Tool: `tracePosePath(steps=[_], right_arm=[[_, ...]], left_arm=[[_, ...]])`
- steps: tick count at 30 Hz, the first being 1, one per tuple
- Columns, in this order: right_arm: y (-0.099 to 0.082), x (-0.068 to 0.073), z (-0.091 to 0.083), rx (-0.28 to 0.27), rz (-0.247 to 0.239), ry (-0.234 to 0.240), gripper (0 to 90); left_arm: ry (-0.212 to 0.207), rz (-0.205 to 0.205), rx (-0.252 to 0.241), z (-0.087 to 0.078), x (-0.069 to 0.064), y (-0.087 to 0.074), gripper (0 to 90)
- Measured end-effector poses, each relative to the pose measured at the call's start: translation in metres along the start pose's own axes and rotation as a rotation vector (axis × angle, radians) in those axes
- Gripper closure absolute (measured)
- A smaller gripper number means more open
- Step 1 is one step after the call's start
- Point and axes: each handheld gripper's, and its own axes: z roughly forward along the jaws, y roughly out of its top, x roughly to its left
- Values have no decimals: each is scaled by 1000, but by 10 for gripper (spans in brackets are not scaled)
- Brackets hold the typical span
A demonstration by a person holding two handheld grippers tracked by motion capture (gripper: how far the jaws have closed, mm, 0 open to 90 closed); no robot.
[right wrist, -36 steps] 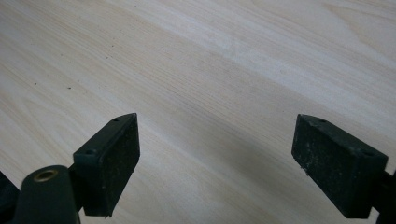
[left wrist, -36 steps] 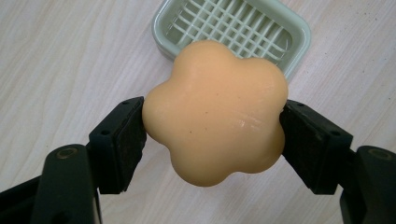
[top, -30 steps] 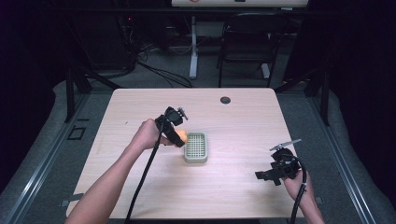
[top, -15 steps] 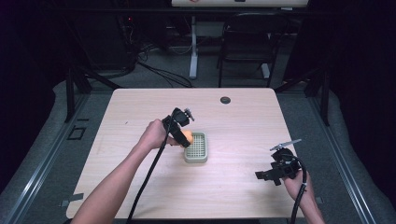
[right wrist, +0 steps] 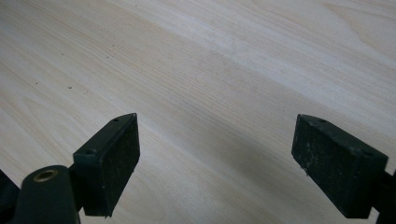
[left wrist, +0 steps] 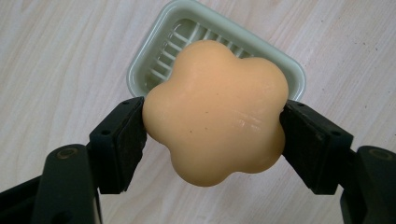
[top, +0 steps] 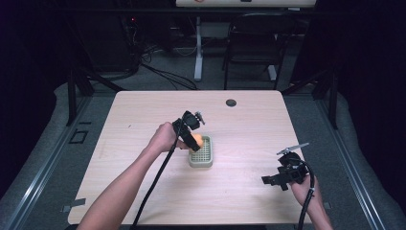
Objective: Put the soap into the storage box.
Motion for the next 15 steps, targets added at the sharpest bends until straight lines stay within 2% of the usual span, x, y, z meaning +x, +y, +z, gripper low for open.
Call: tracePosePath(steps=[15], right_arm=[[0,0,1,-3,-6,2,150]], left_arm=[[-6,13,5,10,1,6,267]])
